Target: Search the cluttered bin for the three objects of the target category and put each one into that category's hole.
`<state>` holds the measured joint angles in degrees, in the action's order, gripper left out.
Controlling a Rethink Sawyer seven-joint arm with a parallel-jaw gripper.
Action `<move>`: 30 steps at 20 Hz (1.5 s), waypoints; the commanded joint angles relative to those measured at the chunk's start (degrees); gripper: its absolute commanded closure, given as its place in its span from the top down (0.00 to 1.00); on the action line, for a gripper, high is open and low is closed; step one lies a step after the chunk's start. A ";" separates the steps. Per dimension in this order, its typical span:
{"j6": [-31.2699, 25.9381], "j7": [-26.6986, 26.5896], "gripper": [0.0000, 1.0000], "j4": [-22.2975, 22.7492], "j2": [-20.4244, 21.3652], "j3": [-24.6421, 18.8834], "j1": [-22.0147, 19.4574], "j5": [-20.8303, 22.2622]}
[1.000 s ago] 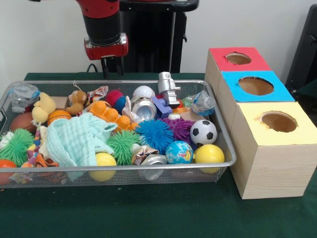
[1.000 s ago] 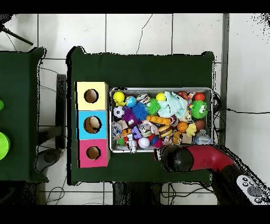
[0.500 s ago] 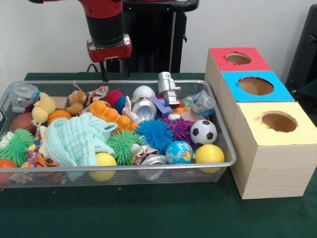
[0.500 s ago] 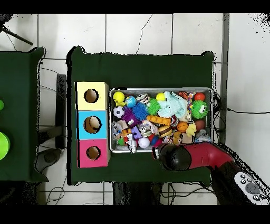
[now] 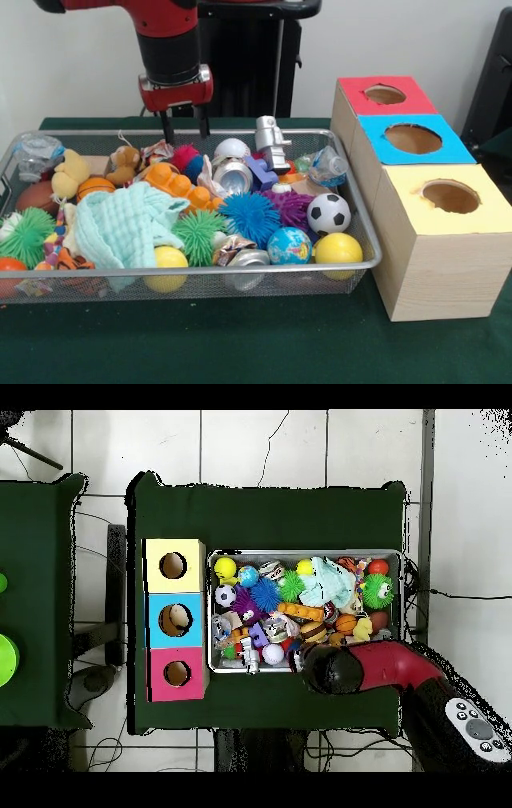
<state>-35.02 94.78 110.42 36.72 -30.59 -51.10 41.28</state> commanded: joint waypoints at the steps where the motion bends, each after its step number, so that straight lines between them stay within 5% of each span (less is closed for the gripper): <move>1: -10.47 -18.45 1.00 -12.02 -2.06 -5.15 -0.03 1.22; 13: -13.45 -21.32 1.00 -19.33 -7.00 -6.65 -1.09 3.47; 20: -7.06 -15.94 1.00 -14.59 -9.49 -2.22 0.39 11.22; 30: -10.09 -11.91 1.00 -3.97 -1.11 -0.43 -2.02 11.64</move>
<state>-43.55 94.31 100.44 32.93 -33.75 -51.42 49.65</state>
